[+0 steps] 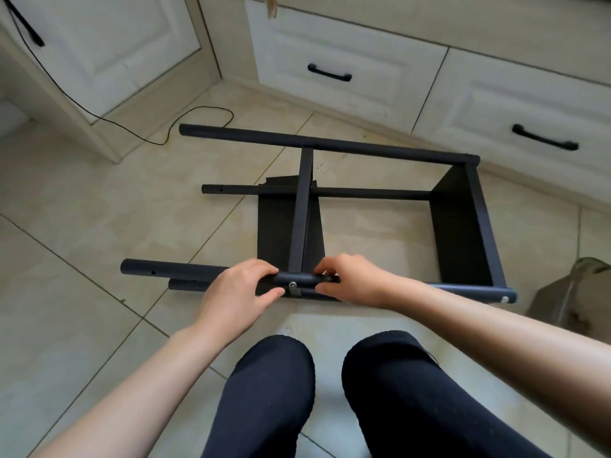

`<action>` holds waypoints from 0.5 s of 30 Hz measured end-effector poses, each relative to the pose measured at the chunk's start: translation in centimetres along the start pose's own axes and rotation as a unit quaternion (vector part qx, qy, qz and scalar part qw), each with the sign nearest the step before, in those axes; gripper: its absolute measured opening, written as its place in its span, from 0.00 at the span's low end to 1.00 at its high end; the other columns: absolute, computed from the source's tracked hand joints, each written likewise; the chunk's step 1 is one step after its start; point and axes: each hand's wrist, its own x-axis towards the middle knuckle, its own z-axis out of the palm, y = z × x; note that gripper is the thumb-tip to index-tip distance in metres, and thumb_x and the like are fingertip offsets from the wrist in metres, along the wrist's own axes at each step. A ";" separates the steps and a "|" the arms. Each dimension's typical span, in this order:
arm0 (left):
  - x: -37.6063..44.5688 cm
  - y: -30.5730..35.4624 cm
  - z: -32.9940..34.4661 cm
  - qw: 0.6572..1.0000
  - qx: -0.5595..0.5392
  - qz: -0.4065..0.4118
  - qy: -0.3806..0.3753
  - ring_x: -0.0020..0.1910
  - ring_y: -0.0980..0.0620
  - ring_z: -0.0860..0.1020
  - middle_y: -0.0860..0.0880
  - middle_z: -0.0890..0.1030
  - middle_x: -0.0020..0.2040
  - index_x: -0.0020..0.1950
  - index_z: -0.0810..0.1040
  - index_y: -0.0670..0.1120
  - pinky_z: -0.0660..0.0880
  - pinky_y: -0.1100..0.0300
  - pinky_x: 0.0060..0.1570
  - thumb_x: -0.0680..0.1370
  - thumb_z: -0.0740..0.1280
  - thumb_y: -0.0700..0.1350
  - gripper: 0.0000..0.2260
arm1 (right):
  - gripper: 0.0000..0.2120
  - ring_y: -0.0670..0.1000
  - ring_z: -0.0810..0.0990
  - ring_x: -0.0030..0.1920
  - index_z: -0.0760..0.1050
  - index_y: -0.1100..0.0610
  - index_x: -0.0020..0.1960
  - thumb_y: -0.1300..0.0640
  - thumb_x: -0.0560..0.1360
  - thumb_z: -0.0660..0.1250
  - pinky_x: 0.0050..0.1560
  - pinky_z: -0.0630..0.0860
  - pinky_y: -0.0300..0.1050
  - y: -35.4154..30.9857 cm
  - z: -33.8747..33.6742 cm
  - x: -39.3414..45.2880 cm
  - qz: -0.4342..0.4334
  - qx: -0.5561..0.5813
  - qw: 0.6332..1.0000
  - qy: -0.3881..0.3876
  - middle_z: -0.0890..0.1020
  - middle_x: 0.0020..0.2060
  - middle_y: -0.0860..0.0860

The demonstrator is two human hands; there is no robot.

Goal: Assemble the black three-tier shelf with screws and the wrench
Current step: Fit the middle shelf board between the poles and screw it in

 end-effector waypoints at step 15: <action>0.5 0.8 1.2 0.996 0.030 0.007 0.081 0.49 0.50 0.76 0.53 0.79 0.45 0.50 0.81 0.46 0.70 0.56 0.45 0.74 0.76 0.52 0.11 | 0.14 0.58 0.79 0.52 0.75 0.54 0.62 0.54 0.77 0.66 0.51 0.76 0.49 0.4 0.7 0.5 0.006 -0.009 1.000 0.008 0.82 0.54 0.56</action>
